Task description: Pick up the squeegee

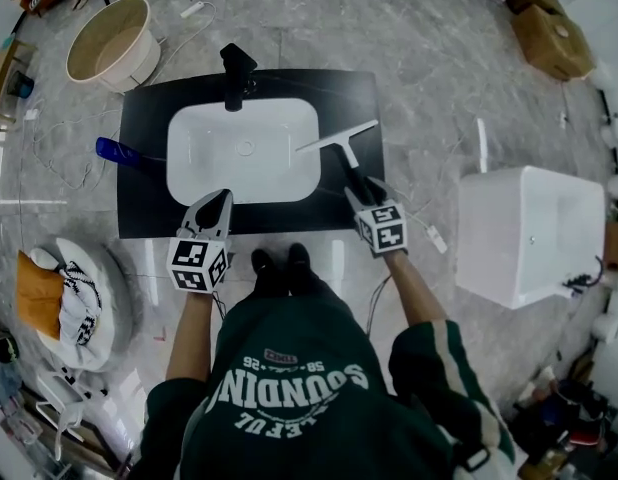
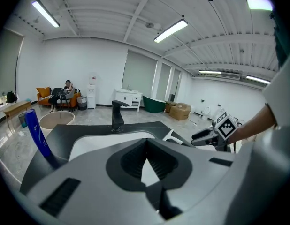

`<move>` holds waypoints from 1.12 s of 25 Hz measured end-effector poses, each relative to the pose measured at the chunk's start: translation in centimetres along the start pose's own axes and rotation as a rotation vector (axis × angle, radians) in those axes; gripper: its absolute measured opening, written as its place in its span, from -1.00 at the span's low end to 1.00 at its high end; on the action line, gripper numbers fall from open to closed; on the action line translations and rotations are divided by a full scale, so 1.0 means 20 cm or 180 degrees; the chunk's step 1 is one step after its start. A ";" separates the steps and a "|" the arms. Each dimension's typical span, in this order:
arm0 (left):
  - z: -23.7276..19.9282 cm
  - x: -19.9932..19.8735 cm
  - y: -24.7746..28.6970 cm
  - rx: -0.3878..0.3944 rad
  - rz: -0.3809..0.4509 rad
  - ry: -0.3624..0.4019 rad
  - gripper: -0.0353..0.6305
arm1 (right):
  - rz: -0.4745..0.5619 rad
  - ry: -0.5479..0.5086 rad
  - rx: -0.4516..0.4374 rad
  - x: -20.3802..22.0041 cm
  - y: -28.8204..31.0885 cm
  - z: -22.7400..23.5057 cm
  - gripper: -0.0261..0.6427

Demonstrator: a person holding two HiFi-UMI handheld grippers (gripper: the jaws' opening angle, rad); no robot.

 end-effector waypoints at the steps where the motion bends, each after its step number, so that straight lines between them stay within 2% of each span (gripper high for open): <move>1: -0.01 0.00 -0.01 -0.0031 -0.0005 -0.0015 -0.89 | -0.0062 -0.0002 -0.0005 -0.01 0.03 0.02 -0.40; 12: -0.16 0.07 -0.09 -0.0371 -0.0078 -0.0177 -0.89 | -0.0678 -0.0120 0.0063 -0.07 0.32 0.24 -0.40; 15: -0.19 0.07 -0.10 -0.0441 -0.0088 -0.0213 -0.89 | -0.0849 -0.0086 0.0005 -0.07 0.38 0.27 -0.40; 20: -0.21 0.09 -0.12 -0.0515 -0.0103 -0.0253 -0.89 | -0.1097 0.0039 -0.0085 -0.06 0.44 0.30 -0.40; 28: -0.24 0.10 -0.17 -0.0589 -0.0116 -0.0272 -0.89 | -0.1496 -0.0039 -0.0099 -0.08 0.46 0.34 -0.40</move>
Point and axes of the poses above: the fingertips, and each gripper's own axes: y forward along the fingers, z to its right, x out of its underside, the point moved 7 cm from there along -y, backward along the fingers, and after that the axes turned 10 degrees about -x, right-handed, at the moved point
